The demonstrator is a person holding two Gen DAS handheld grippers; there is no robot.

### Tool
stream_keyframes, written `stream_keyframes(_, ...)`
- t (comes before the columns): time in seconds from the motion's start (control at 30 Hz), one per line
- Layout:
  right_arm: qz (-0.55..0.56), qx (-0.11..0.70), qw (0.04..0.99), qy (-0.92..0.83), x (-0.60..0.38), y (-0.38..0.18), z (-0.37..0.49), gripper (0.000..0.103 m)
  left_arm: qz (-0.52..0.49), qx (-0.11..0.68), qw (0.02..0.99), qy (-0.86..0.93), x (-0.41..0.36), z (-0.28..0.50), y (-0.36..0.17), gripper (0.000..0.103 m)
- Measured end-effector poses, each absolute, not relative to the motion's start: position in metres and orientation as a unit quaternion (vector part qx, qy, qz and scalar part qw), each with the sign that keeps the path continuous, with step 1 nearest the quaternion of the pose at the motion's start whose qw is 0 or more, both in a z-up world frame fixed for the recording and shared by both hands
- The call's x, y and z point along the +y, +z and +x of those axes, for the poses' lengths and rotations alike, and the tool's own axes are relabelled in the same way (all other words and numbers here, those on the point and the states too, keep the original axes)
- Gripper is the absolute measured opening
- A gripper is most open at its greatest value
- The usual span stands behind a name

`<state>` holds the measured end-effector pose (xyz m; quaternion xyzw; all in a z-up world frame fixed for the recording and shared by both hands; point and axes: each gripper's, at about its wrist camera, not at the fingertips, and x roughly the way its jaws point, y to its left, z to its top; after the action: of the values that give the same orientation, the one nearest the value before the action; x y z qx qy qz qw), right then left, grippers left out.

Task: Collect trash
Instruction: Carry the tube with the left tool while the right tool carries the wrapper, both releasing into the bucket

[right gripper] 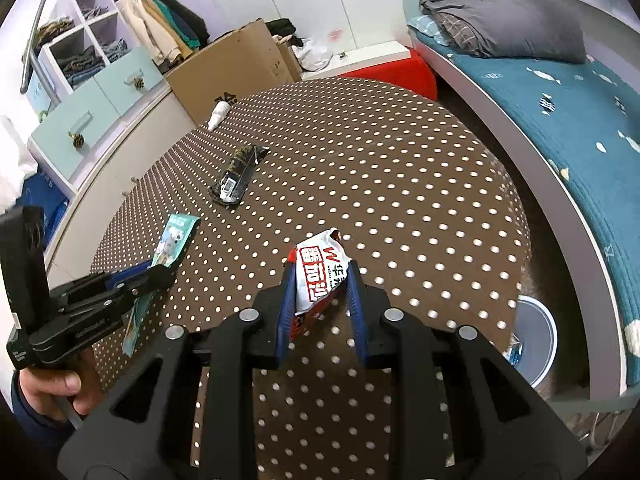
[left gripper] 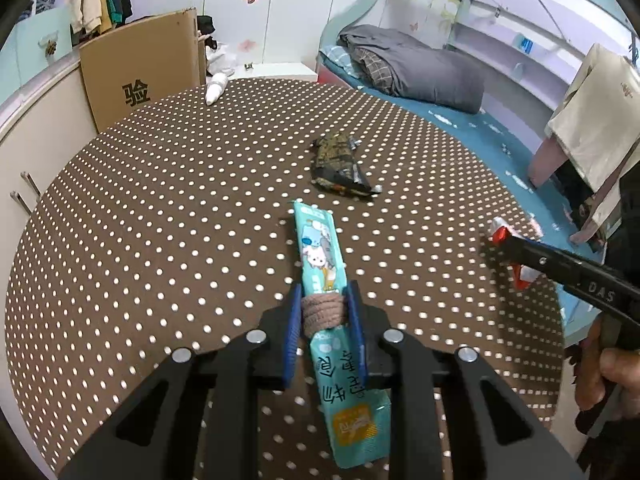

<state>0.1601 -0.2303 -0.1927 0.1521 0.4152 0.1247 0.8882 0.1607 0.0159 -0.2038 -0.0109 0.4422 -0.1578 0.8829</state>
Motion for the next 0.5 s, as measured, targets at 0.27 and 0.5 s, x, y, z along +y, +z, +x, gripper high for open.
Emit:
stream_keyframes(0.27,0.188,0.383,0.899,0.103,-0.271,-0.175,0.148,0.025,-0.015,0.408,0.893,-0.189,-0.008,0.149,-0.166,0.022)
stream_keyframes(0.5,0.235,0.341,0.908,0.056,-0.332,-0.158,0.128,0.025,0.002,0.384,0.893,-0.233,-0.059,0.153,-0.14,0.022)
